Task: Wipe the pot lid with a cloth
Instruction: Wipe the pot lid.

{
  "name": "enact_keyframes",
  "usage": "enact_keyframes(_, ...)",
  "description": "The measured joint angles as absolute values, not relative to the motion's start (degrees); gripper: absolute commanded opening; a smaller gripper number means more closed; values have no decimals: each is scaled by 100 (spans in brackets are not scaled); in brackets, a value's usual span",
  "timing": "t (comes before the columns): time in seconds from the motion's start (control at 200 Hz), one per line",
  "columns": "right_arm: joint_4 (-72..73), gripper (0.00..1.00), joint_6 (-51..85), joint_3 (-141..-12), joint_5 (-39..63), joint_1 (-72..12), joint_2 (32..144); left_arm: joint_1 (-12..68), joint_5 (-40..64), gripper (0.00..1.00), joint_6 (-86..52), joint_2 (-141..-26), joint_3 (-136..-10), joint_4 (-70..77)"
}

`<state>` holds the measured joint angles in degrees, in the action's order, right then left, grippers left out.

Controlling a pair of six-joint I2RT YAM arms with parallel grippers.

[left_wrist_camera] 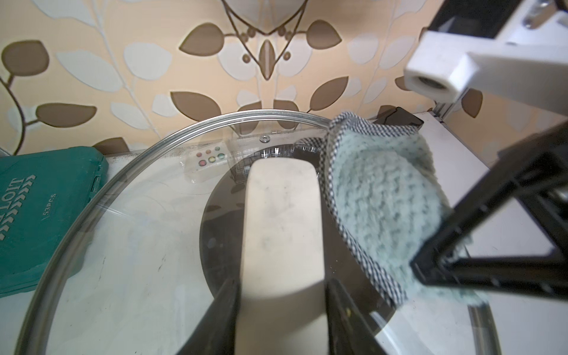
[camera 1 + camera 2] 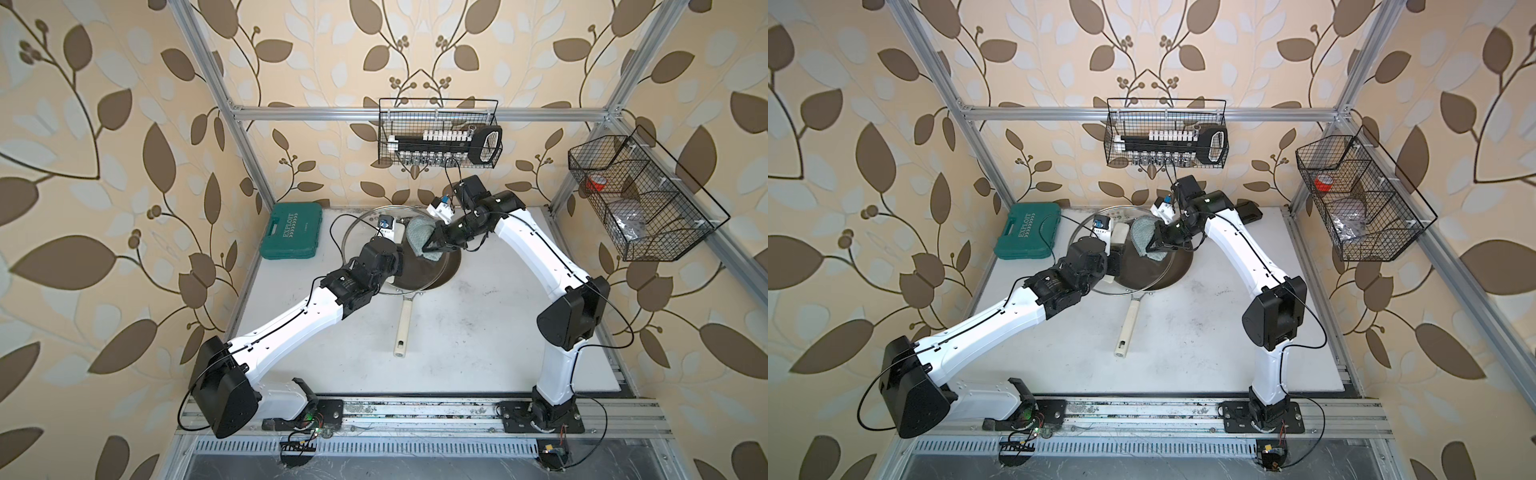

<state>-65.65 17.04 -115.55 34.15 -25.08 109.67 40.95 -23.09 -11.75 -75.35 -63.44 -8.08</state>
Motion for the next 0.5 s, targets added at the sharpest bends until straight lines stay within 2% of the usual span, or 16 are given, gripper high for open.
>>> enact_keyframes(0.29, -6716, 0, 1667, -10713, 3319, -2976, 10097, 4095, -2320, 0, -1238, -7599, -6344, -672)
enact_keyframes(0.5, -6755, 0, 1640, -10724, 3264, -2880, 10082, 4095, -2320, 0, -1273, -7601, -6344, -615)
